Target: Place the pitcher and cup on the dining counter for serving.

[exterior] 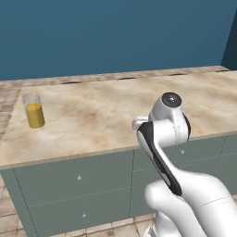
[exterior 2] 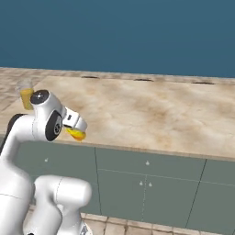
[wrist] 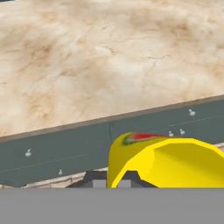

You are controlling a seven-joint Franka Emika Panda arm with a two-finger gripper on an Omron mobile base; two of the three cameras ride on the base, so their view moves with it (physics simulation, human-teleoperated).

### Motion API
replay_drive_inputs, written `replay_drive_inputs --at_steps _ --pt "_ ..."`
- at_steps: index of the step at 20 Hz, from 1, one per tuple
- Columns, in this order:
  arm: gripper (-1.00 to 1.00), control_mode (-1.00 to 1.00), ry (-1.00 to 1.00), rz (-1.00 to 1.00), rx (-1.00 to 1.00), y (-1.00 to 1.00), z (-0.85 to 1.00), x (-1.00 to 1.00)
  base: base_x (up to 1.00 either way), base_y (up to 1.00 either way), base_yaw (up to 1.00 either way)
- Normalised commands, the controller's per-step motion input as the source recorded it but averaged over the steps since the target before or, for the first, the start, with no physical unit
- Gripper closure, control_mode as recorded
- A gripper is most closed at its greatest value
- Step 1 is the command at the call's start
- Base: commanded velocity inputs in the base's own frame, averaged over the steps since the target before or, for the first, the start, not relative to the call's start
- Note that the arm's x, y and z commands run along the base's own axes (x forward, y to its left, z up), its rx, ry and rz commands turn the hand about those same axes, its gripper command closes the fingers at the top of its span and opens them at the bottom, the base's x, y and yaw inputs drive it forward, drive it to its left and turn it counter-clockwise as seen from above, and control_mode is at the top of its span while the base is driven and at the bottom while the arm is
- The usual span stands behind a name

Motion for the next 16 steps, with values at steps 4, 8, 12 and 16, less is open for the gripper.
replay_drive_inputs --at_steps 4,8,12,16 --pt "1.00 -1.00 0.01 -0.07 -0.02 -0.08 0.29 0.90 0.00 0.00 0.00" --pt "1.00 -1.00 0.01 -0.02 -0.04 -0.05 0.19 0.99 0.00 0.00 0.00" --pt "1.00 -1.00 0.15 0.00 -0.01 -0.01 0.03 1.00 0.00 0.00 0.00" --pt "1.00 -1.00 0.16 0.00 0.00 -0.16 0.00 0.91 0.00 0.00 0.00"
